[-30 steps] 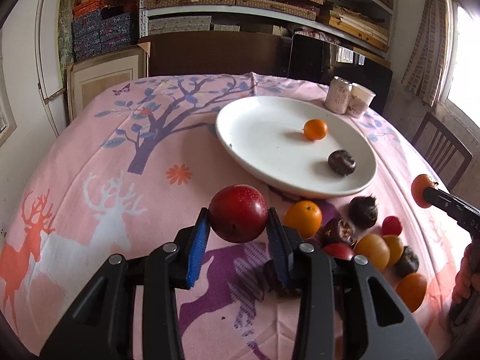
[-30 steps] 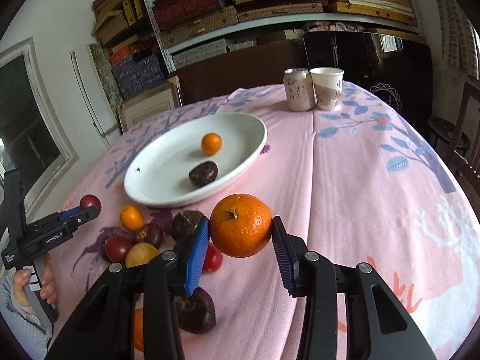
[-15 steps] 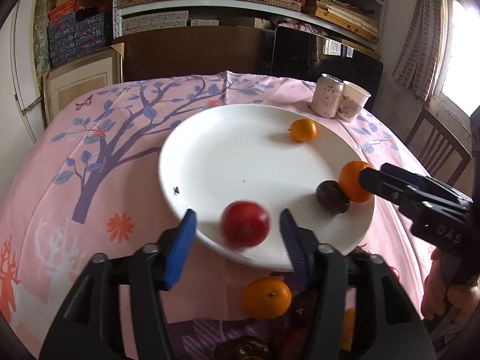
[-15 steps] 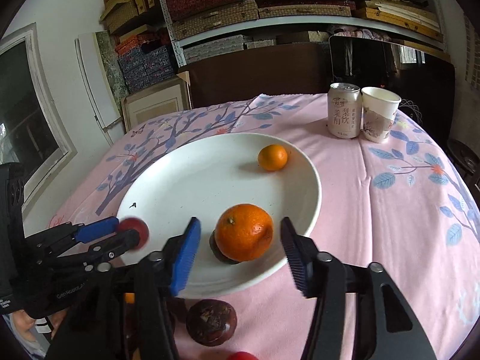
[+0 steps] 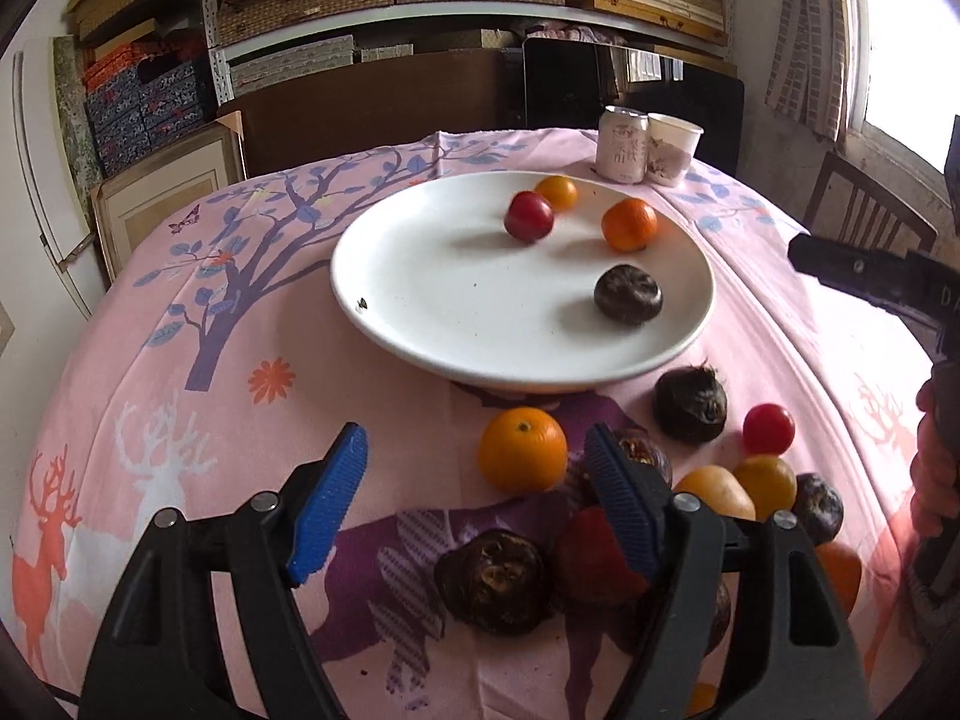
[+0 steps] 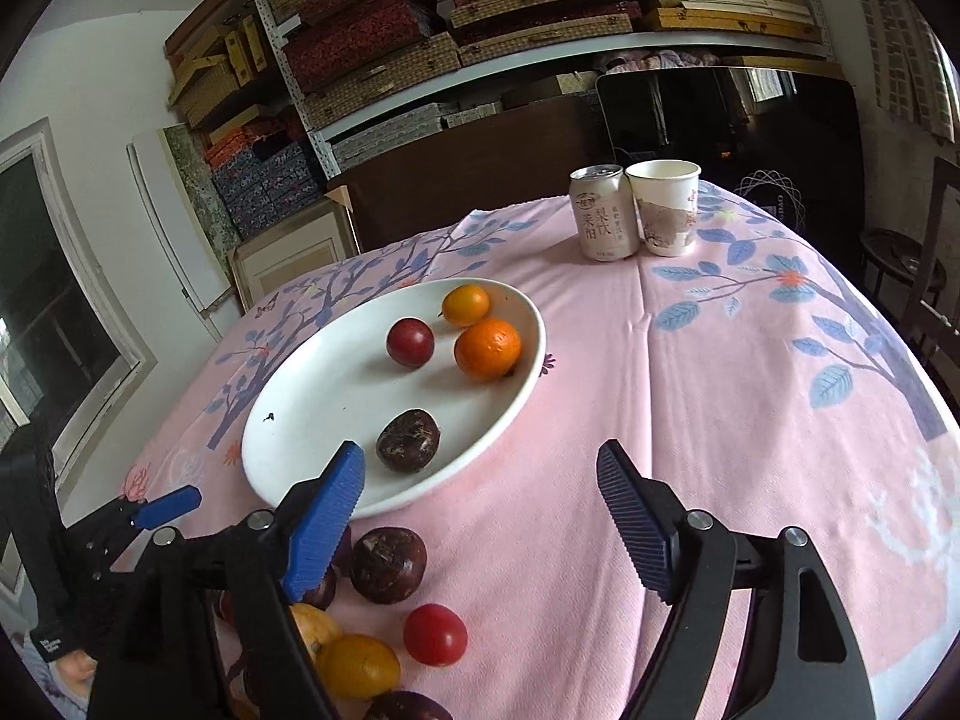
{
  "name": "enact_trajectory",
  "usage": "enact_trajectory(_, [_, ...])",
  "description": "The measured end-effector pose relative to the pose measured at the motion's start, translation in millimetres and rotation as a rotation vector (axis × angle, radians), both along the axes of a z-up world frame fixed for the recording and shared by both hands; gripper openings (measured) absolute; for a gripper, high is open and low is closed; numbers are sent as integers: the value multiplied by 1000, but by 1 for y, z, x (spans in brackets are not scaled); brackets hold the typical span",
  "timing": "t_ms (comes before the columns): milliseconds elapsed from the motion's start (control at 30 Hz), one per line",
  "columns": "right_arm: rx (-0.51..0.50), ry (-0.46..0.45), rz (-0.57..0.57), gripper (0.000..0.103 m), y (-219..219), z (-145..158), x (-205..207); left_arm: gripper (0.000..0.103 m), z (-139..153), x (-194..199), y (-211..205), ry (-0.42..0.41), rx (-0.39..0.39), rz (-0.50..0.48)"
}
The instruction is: Organize fruits
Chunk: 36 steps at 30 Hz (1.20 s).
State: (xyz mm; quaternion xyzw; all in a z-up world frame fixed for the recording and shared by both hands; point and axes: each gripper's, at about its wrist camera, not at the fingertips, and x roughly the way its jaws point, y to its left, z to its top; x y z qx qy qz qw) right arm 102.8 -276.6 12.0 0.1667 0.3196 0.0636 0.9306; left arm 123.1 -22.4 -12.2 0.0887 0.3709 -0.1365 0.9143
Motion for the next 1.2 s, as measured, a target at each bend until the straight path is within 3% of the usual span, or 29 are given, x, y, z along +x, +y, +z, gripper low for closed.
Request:
enact_trajectory(200, [43,-14,-17,85,-9,3,-7,73,-9,8,-5,34,-15,-15])
enact_trajectory(467, [-9,6,30,85,6,0,-3,57,-19,25,-9,102,-52,-41])
enact_trajectory(600, [-56,41,92,85,23,-6,0,36,-20,26,-9,128,-90,-69])
enact_trajectory(833, [-201,123,225,85,68,-25,3,35,-16,22,-4,107,-60,-34])
enact_trajectory(967, [-290,164,235,80,86,-37,8,35,-14,26,6,110,-69,7])
enact_trajectory(1200, [-225,228,251,60,82,-46,21,35,-17,28,8,125,-62,13])
